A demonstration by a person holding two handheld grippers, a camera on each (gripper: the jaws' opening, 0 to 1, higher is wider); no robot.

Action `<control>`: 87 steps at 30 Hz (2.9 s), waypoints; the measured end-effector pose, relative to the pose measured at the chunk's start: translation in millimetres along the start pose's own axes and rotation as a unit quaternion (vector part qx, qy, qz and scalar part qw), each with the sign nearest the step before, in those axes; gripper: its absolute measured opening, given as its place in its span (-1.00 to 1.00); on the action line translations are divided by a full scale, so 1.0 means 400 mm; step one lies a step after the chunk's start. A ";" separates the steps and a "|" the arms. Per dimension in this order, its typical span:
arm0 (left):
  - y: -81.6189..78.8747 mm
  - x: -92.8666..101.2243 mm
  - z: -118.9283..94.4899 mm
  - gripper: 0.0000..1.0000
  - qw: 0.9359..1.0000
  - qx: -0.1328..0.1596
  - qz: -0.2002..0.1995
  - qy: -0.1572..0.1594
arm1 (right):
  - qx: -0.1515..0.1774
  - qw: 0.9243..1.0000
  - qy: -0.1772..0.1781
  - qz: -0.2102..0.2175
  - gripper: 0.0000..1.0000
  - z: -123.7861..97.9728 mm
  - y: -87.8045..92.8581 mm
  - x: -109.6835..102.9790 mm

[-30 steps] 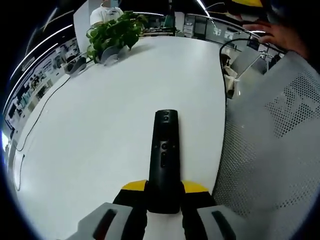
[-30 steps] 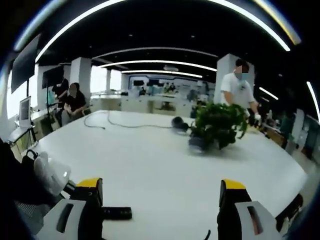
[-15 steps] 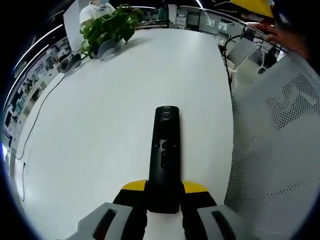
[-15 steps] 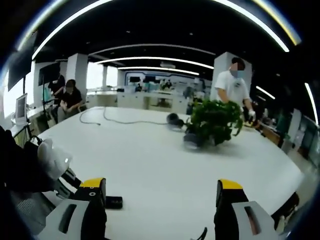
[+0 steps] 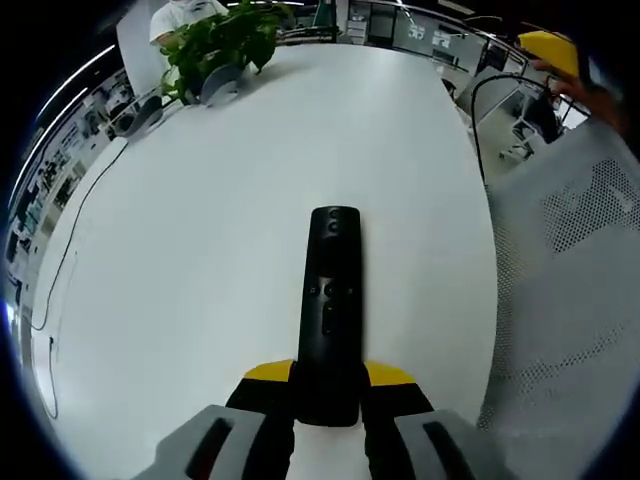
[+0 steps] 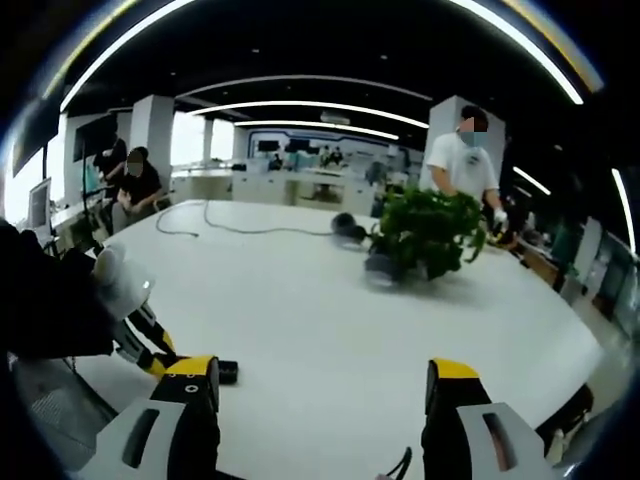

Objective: Press the specified remote control buttons in sequence, fully releasing each button before pressing the next.

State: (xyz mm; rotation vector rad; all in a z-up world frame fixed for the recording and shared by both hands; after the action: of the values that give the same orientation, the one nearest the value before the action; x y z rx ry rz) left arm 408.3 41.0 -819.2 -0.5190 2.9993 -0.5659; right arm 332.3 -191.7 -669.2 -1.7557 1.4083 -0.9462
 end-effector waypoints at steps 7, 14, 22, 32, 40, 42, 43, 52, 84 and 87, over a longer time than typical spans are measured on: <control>-0.008 -0.065 0.004 -0.51 1.000 0.007 -0.005 0.004 | -0.007 1.000 0.004 0.001 0.65 0.002 0.004 0.004; -0.019 -0.100 0.009 -0.52 1.000 -0.007 -0.001 0.005 | -0.015 1.000 0.008 -0.003 0.63 0.004 0.008 0.005; -0.029 -0.137 0.012 -0.51 1.000 -0.019 0.008 0.007 | -0.025 1.000 0.009 -0.010 0.60 0.007 0.015 0.004; -0.045 -0.191 0.017 -0.52 0.999 -0.039 0.018 0.009 | -0.033 0.999 0.011 -0.015 0.58 0.011 0.020 0.004; -0.056 -0.235 0.021 -0.52 0.998 -0.056 0.038 0.016 | -0.040 0.999 0.012 -0.022 0.56 0.015 0.024 0.004; -0.060 -0.245 0.023 -0.52 0.997 -0.061 0.040 0.018 | -0.040 0.999 0.011 -0.022 0.55 0.016 0.024 0.003; -0.061 -0.246 0.023 -0.52 0.997 -0.062 0.040 0.018 | -0.043 0.999 0.011 -0.023 0.55 0.017 0.026 0.003; -0.077 -0.297 0.027 -0.52 0.994 -0.087 0.061 0.020 | -0.042 0.999 0.009 -0.022 0.56 0.016 0.025 0.001; -0.129 -0.479 0.042 -0.52 0.985 -0.116 0.121 0.033 | -0.065 0.997 0.005 -0.040 0.49 0.025 0.038 -0.003; -0.134 -0.498 0.045 -0.51 0.986 -0.116 0.116 0.032 | -0.065 0.997 0.008 -0.040 0.48 0.025 0.038 -0.001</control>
State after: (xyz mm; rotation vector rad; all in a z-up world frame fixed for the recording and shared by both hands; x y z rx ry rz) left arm 614.9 54.2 -820.3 -0.1578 3.1427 -0.2211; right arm 333.5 -193.1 -687.5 -1.9169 1.4478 -0.9288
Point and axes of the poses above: the point that each gripper's makers call its tool centre point, and the gripper's own axes: z roughly forward along the fingers, x roughly to its right, y roughly out of its underside, the point moved 5 cm from there along -z, roughly backward along the fingers, and after that the axes turned 2 degrees about -x, right-handed, at the moved point
